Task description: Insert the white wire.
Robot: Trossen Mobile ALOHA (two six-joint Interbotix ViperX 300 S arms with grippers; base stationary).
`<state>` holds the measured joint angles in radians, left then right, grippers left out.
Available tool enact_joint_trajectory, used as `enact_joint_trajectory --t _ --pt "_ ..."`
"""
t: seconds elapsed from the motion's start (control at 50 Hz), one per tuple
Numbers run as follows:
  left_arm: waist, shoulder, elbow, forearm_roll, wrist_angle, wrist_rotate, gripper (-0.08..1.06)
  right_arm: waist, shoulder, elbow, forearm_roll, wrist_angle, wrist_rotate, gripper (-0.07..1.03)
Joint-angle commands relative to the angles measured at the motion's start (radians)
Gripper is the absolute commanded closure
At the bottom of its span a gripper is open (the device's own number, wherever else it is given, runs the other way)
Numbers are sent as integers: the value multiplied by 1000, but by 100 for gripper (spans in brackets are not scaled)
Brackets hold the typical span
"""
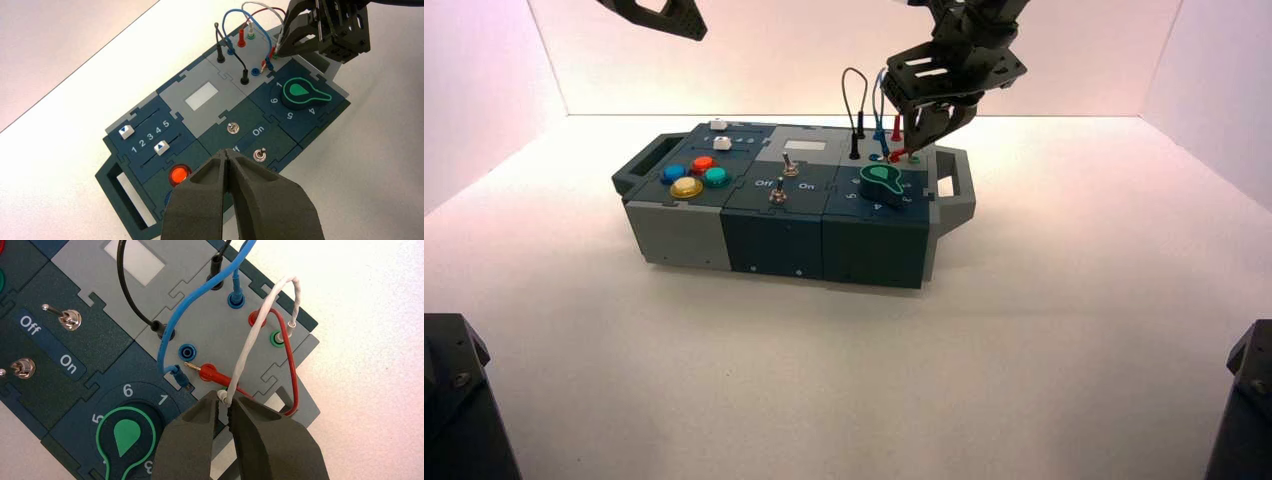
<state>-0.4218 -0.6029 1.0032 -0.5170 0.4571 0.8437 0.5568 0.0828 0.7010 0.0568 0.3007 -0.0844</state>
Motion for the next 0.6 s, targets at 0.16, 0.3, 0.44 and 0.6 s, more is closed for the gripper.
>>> enact_joint_trajectory --t 0.16,0.3,0.44,0.6 --pt "-3 -3 -15 -2 -8 3 101 -2 -17 -26 -5 -9 -2 99" --pt "-3 -5 -15 -2 -6 5 101 -2 -25 -26 -5 -11 -2 99" --pt "-3 -5 -15 -2 -6 5 101 -2 -34 -26 -5 -9 -2 99" --pt "-5 -6 -15 0 -8 3 101 -5 -41 -25 -5 -2 -2 99"
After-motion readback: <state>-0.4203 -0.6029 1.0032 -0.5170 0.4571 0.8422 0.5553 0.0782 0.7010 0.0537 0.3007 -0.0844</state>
